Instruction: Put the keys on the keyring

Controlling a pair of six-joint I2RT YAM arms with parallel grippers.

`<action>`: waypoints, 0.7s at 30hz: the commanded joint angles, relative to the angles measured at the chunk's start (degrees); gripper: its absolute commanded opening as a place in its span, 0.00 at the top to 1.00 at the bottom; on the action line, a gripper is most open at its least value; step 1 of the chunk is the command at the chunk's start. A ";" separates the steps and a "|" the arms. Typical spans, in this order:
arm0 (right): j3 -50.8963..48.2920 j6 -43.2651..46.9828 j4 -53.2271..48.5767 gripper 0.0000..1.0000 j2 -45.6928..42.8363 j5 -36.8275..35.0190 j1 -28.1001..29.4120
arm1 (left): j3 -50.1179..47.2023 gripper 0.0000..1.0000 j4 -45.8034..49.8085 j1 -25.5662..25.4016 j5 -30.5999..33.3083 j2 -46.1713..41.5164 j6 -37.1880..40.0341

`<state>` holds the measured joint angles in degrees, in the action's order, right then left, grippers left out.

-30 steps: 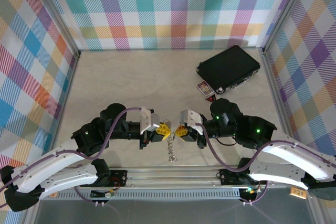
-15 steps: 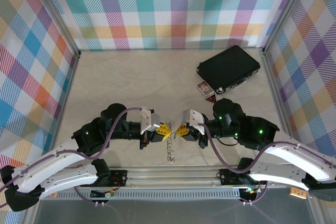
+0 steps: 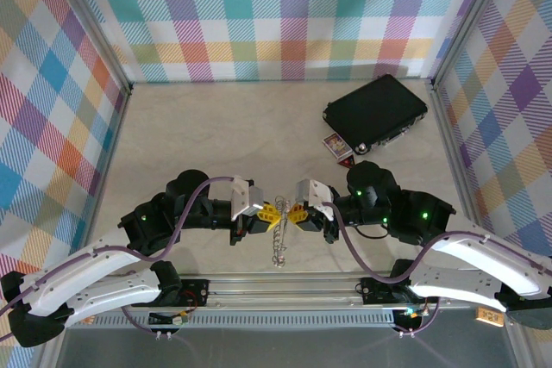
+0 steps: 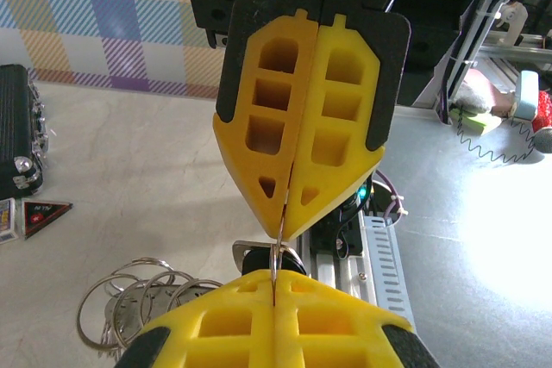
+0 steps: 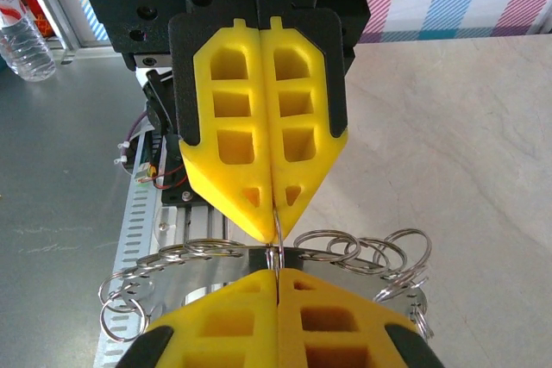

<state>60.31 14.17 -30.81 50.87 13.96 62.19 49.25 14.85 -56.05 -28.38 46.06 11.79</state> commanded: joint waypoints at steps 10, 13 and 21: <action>-0.51 -0.20 2.41 1.00 0.27 1.33 -0.46 | 0.24 1.00 -1.78 0.33 -0.27 0.61 0.33; -0.68 -0.20 2.47 1.00 0.28 1.60 -0.45 | 0.42 1.00 -1.60 0.33 -0.36 1.00 0.33; -1.07 0.05 2.47 1.00 0.63 2.44 -0.48 | 0.60 1.00 -1.40 0.33 -0.21 1.54 0.40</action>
<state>59.77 14.20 -30.85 51.20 14.41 61.93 49.25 14.94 -56.05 -27.97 47.42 11.81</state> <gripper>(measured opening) 0.051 0.049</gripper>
